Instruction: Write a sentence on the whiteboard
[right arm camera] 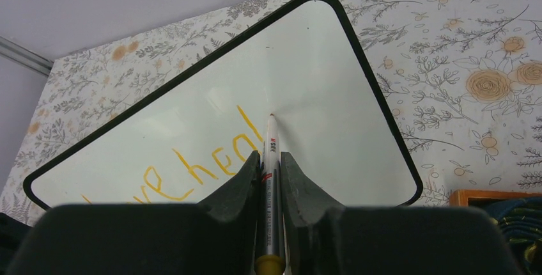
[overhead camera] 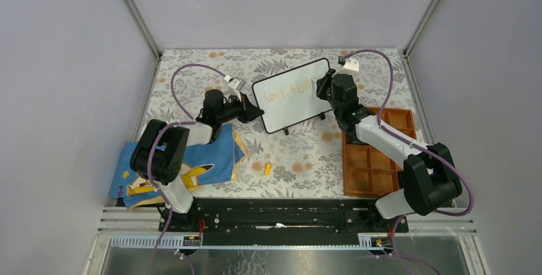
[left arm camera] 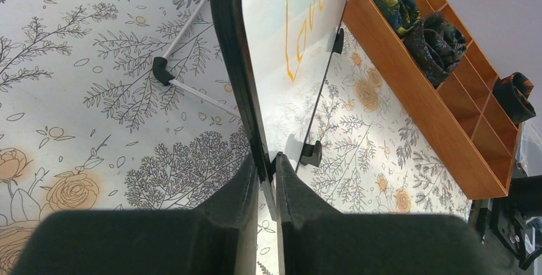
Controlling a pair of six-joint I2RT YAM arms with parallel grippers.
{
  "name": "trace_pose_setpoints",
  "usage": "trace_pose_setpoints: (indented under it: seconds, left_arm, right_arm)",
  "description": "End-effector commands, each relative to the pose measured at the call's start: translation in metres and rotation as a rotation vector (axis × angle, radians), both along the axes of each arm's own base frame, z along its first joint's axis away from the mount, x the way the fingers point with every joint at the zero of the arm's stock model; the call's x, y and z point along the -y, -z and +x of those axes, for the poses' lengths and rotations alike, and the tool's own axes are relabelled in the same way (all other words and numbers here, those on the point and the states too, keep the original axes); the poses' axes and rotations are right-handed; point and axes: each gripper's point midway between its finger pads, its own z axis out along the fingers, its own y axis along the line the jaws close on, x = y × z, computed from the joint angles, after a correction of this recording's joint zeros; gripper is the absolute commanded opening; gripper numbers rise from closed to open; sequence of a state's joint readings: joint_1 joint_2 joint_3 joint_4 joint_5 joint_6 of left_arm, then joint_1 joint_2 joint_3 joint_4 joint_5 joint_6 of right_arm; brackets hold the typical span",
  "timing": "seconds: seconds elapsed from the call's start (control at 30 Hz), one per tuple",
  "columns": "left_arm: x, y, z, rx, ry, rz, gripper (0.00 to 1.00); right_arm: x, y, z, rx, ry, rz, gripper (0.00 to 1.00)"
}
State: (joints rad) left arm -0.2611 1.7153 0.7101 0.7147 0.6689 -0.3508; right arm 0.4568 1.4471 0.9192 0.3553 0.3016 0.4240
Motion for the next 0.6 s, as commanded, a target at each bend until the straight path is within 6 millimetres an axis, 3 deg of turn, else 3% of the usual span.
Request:
trace_pose_setpoints:
  seconds: [0.0,0.57]
  left_arm:
    - [-0.0062,0.0267,-0.0040,-0.038,-0.019,0.090,0.00]
    - [-0.0061,0.0267,-0.0038,-0.038,-0.019,0.092,0.00]
  right_arm:
    - [-0.0016,-0.0227,0.0120,0.055,0.008,0.023,0.00]
    - [-0.0084,-0.0188,0.0101,0.054,-0.032,0.031,0.00]
